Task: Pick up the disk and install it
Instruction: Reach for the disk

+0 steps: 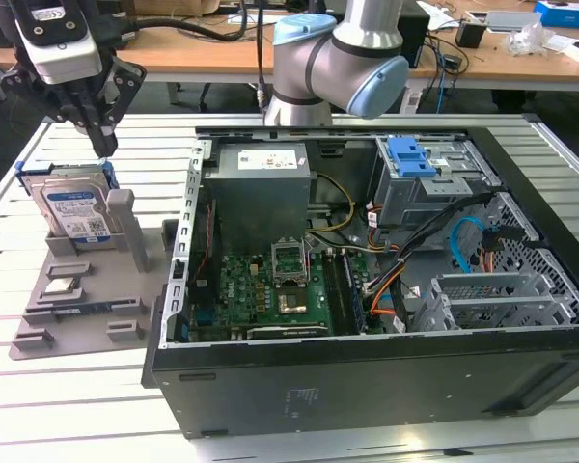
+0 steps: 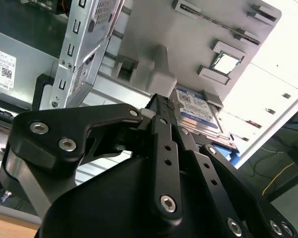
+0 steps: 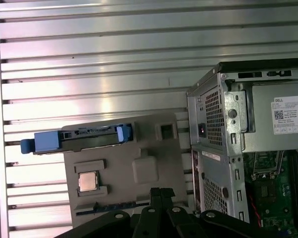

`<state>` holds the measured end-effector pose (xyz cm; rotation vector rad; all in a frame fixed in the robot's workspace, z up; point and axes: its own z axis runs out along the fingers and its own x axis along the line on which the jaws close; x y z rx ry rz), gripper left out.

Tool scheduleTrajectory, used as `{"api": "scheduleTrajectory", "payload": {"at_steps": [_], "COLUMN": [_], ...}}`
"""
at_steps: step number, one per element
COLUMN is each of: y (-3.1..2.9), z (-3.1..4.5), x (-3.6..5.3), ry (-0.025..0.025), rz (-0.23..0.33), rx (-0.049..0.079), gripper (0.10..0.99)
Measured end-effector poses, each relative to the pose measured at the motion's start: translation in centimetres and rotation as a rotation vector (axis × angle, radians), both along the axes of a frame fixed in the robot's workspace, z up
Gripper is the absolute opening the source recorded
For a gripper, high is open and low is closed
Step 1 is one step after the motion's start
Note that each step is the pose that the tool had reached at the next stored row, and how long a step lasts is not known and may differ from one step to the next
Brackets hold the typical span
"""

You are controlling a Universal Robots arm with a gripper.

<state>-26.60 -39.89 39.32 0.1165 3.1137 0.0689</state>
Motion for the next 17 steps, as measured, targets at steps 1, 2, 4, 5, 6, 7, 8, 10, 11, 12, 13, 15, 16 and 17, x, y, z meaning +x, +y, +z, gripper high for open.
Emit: {"api": "scheduleTrajectory", "payload": {"at_steps": [1,2,4,5,6,7,8,10,11,12,13,15,16,17], "y": [0.0,0.0,0.0,0.0,0.0,0.0,0.0,0.0,0.0,0.0,0.0,0.0,0.0,0.0], "z": [0.0,0.0,0.0,0.0,0.0,-0.01,-0.01,-0.01,-0.01,-0.02,-0.02,-0.02,-0.02,-0.03], "x": [-0.12,-0.26,-0.44,-0.59,-0.82,-1.01,-1.18,-1.6,-1.74,-2.06,-2.33,-2.88,-3.16,-3.45], "ry": [-0.0001,0.0,-0.0001,0.0,0.0,0.0,-0.0001,0.0,0.0,0.0,-0.0001,0.0,0.0,-0.0001], "rz": [0.0,0.0,0.0,0.0,0.0,0.0,0.0,0.0,0.0,0.0,0.0,0.0,0.0,0.0], "rx": [0.0,0.0,0.0,0.0,0.0,0.0,0.0,0.0,0.0,0.0,0.0,0.0,0.0,0.0], "gripper": [0.106,0.106,0.106,0.106,0.106,0.106,0.106,0.106,0.106,0.106,0.106,0.106,0.106,0.106]}}
